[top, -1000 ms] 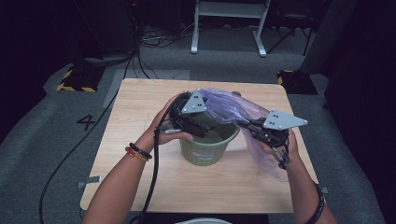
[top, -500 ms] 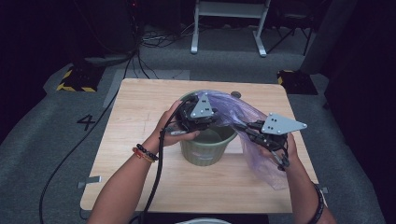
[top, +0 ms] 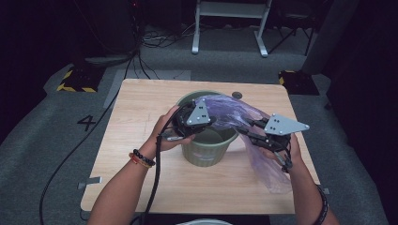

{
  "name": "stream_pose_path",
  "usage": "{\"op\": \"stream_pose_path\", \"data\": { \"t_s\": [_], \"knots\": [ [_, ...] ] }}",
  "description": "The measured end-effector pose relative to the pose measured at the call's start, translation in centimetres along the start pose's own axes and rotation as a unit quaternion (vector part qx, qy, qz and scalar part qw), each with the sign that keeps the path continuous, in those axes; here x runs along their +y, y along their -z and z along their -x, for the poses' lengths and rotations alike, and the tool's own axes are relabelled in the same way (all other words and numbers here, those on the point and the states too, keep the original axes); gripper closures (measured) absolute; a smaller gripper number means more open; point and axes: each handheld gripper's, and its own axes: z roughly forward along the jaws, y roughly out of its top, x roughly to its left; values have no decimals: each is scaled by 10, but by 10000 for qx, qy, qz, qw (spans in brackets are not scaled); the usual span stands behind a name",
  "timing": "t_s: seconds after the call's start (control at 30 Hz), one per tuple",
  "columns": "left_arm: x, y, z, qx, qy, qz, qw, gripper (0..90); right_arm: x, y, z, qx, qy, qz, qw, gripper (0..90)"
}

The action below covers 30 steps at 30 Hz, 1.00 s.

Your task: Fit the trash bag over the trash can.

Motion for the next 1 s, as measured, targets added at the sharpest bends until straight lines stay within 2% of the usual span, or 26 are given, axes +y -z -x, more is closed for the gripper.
{"op": "stream_pose_path", "data": {
  "t_s": [0.07,0.13,0.23,0.27,0.33,0.37,0.4,0.43,0.47,0.53,0.6,0.67,0.73,0.83,0.9,0.93,1.0],
  "knots": [
    [-2,2,-1,-12,53,47,10000,900,-2,0,0,-54,17,-58,10000,652],
    [-3,3,-2,9,65,53,10000,900,-5,0,2,-109,-71,-113,9999,549],
    [-5,3,0,8,44,3,10000,900,-9,2,4,-106,-188,-66,9997,545],
    [-6,3,0,2,49,7,10000,900,-9,2,4,-100,-180,-64,9998,577],
    [-6,4,-1,5,72,73,9999,900,-10,2,4,-168,-75,-156,9997,764],
    [-7,5,-1,6,128,164,9998,900,-10,2,4,-202,-65,-188,9996,826],
    [-7,6,-2,19,163,221,9996,900,-10,2,4,-175,-78,-190,9996,880],
    [-7,7,-3,71,224,302,9993,897,-10,2,4,-139,-73,-187,9997,897],
    [-6,8,-4,113,277,330,9990,741,-8,2,4,-113,-35,-198,9997,900],
    [-5,9,-4,206,281,321,9989,619,-4,3,4,-90,35,-179,9998,900],
    [-1,9,-3,222,357,317,9986,441,1,4,3,-69,115,-158,9998,900],
    [2,11,0,183,352,437,9983,335,7,4,1,-27,207,-164,9996,900],
    [7,10,3,132,313,457,9984,295,14,2,-2,31,318,-186,9993,900],
    [12,7,7,104,219,340,9991,265,21,-1,-7,173,511,-214,9983,900],
    [15,3,9,112,107,229,9996,280,24,-2,-11,270,627,-229,9974,900],
    [16,2,11,122,34,168,9998,313,26,-3,-12,303,654,-233,9971,900],
    [17,-1,13,176,-112,96,9997,471,28,-3,-14,367,683,-218,9968,900]
  ]
}}
